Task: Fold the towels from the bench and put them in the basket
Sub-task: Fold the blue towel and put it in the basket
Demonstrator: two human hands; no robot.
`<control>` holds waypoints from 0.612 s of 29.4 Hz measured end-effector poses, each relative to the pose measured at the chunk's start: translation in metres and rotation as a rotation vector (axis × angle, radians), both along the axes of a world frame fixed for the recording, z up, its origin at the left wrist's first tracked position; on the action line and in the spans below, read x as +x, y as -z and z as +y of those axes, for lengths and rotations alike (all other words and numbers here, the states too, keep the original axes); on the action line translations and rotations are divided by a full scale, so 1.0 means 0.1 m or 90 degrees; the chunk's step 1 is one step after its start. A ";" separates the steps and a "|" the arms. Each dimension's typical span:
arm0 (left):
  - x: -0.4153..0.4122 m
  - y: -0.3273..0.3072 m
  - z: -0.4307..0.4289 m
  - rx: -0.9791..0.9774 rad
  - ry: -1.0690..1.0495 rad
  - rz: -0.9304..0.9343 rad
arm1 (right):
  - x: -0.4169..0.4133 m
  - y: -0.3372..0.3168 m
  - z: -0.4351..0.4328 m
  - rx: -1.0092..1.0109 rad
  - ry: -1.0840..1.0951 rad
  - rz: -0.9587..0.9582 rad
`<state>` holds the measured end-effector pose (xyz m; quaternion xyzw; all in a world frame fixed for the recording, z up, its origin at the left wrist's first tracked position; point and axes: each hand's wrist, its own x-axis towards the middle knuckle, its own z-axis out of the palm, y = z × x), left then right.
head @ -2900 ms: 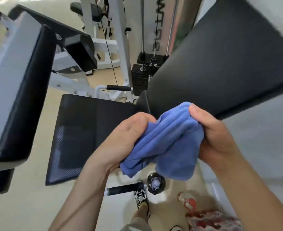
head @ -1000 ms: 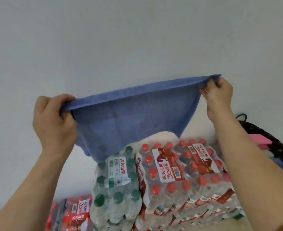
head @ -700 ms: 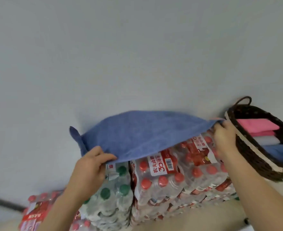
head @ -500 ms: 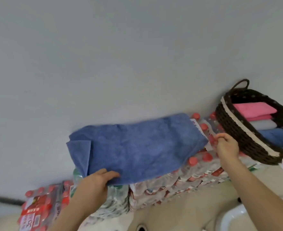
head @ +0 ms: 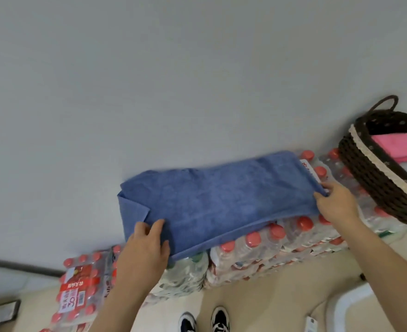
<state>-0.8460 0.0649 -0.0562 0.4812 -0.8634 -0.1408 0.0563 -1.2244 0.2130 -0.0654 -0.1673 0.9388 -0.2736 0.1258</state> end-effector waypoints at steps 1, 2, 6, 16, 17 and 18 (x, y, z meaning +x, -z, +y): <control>0.04 -0.02 0.01 -0.004 -0.006 -0.038 | 0.01 0.01 0.02 -0.003 0.024 0.004; 0.08 -0.03 0.01 -0.003 -0.007 -0.071 | 0.04 0.01 0.04 0.003 0.052 0.013; 0.16 -0.06 0.05 0.082 -0.029 -0.132 | 0.13 -0.05 0.14 0.047 0.099 0.086; 0.01 -0.18 -0.05 0.083 -0.008 0.007 | 0.45 -0.13 0.03 0.183 -0.022 0.144; -0.09 -0.17 -0.04 0.085 0.019 0.045 | 0.45 -0.14 -0.01 0.179 -0.037 0.138; -0.20 -0.16 -0.01 0.082 0.047 0.072 | 0.43 -0.16 -0.04 0.169 -0.047 0.132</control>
